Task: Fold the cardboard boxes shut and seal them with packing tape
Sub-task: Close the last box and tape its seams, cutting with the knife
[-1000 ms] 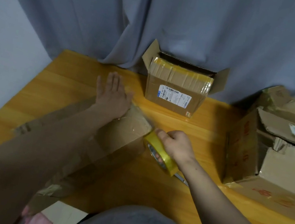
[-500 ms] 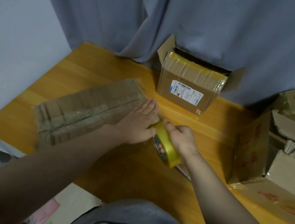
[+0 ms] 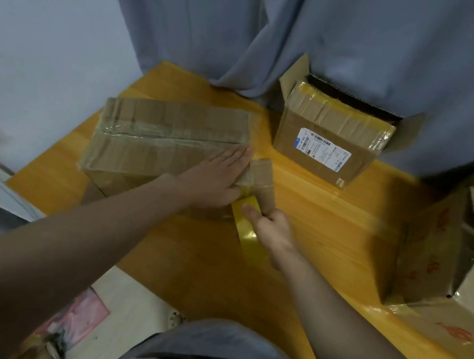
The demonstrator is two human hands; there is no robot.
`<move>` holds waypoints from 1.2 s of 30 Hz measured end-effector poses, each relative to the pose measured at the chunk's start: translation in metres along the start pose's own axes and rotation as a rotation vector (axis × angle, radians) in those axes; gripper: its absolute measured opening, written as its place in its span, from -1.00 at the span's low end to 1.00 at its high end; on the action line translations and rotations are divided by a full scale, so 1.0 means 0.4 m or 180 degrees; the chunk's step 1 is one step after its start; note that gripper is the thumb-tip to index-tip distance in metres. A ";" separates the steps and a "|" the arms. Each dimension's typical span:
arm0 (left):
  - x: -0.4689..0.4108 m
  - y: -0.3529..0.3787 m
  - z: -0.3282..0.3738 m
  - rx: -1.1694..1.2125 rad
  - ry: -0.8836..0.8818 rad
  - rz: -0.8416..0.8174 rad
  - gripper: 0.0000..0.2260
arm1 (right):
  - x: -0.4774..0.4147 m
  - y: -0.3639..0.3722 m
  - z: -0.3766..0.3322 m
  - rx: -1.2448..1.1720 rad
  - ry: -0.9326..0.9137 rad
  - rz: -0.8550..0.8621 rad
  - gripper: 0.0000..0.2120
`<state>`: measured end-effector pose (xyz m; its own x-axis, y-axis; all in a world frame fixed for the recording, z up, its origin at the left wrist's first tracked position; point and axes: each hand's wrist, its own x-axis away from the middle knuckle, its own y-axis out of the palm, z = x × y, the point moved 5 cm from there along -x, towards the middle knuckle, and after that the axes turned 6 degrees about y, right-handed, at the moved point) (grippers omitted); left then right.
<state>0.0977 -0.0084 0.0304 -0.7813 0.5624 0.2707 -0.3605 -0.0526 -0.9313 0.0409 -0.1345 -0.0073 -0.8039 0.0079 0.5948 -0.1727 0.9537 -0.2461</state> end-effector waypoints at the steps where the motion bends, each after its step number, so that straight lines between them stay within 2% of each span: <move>1: 0.000 0.001 0.002 -0.0048 -0.0020 0.0106 -0.35 | -0.007 0.006 0.003 -0.0168 0.0080 -0.0025 -0.72; 5: -0.007 0.021 0.011 -0.0660 -0.0135 0.0495 -0.36 | -0.019 0.027 0.026 -0.0620 0.0470 -0.0187 -0.57; 10: -0.013 0.028 0.005 -0.1001 -0.0177 0.0604 -0.33 | -0.032 0.058 0.084 -0.0891 0.0512 -0.0427 0.02; 11: -0.014 0.030 0.005 -0.1060 -0.0159 0.0612 -0.33 | -0.035 0.062 0.091 -0.0868 0.0515 -0.0465 0.06; 12: -0.014 0.032 0.007 -0.1101 -0.0146 0.0624 -0.33 | -0.034 0.061 0.084 -0.0821 0.0505 -0.0425 0.03; 15: -0.017 0.033 0.010 -0.1100 -0.0135 0.0680 -0.35 | -0.033 0.041 0.050 -0.0528 0.0430 -0.0054 -0.34; 17: -0.019 0.034 0.006 -0.1155 -0.0113 0.0742 -0.36 | -0.041 0.041 0.051 -0.0522 0.0314 -0.0015 -0.42; 20: -0.017 0.032 -0.006 -0.1125 -0.0016 0.0750 -0.36 | -0.023 0.059 0.082 -0.0804 0.0474 -0.0204 -0.50; 21: -0.016 0.032 -0.008 -0.1103 0.0008 0.0745 -0.35 | -0.015 0.052 0.103 -0.0953 0.0479 -0.0061 -0.56; 23: -0.017 0.030 -0.008 -0.1070 0.0028 0.0739 -0.35 | -0.018 -0.002 0.156 -0.0977 0.0276 0.0658 -0.64; 25: -0.020 0.030 -0.011 -0.1068 0.0029 0.0721 -0.34 | -0.034 -0.071 0.228 0.0170 0.0242 0.1369 -0.80; 27: -0.019 0.030 -0.011 -0.1089 0.0009 0.0710 -0.33 | -0.054 -0.125 0.295 0.1320 0.0440 0.1648 -0.74; 31: -0.017 0.032 -0.006 -0.1152 -0.0008 0.0693 -0.35 | -0.062 -0.154 0.364 0.2677 0.0863 0.1379 -0.76; 34: -0.023 0.035 -0.011 -0.1115 0.0018 0.0690 -0.36 | -0.068 -0.149 0.375 0.2686 0.0902 0.1294 -0.77; 36: -0.023 0.031 -0.020 -0.1110 0.0099 0.0699 -0.36 | -0.069 -0.153 0.372 0.2133 0.0873 0.1323 -0.74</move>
<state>0.1044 -0.0077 0.0147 -0.8026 0.5940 0.0538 0.0116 0.1057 -0.9943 -0.0108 -0.2379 -0.1224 -0.7247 0.4753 0.4989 -0.2644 0.4769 -0.8383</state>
